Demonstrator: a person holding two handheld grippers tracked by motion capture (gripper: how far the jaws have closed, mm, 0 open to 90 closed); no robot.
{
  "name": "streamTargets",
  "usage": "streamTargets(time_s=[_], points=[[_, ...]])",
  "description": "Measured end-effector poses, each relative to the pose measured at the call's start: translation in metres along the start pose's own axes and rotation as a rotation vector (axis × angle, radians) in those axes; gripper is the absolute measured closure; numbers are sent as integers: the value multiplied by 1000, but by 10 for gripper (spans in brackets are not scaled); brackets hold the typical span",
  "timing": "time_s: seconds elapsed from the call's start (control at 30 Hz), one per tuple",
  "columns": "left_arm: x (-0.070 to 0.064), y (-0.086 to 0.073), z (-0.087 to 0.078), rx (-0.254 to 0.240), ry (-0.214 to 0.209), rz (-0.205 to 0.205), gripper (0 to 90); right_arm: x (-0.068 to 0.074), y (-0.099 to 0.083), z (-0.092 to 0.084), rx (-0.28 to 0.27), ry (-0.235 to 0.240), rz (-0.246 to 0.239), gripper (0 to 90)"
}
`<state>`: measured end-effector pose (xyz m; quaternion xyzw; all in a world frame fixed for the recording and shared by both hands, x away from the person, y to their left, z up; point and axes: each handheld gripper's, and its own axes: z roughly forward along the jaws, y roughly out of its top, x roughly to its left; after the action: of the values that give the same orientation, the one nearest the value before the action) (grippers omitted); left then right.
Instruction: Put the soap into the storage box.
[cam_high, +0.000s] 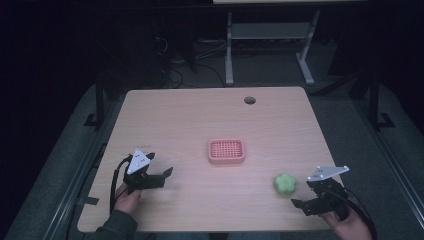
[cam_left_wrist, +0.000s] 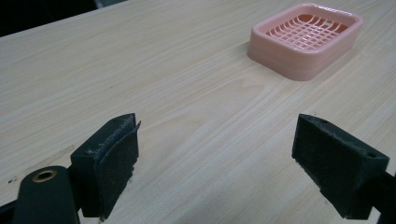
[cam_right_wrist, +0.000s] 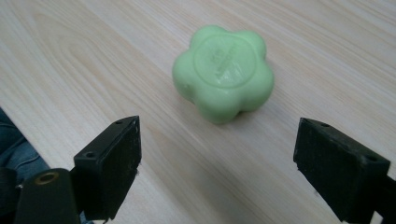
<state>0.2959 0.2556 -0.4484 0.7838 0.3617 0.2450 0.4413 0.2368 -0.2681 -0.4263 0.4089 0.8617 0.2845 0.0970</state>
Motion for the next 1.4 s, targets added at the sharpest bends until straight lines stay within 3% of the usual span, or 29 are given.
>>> streamTargets(time_s=[0.33,0.63,0.8,1.4], points=[[0,0,0,0,-3,2,143,4,11,6,32,17,-18,149],[0,0,0,-5,-7,-5,143,7,34,12,70,18,-78,149],[0,0,0,-5,-8,-6,143,6,44,18,117,10,-105,148],[0,0,0,-2,-10,2,143,-1,60,40,184,9,-100,149]])
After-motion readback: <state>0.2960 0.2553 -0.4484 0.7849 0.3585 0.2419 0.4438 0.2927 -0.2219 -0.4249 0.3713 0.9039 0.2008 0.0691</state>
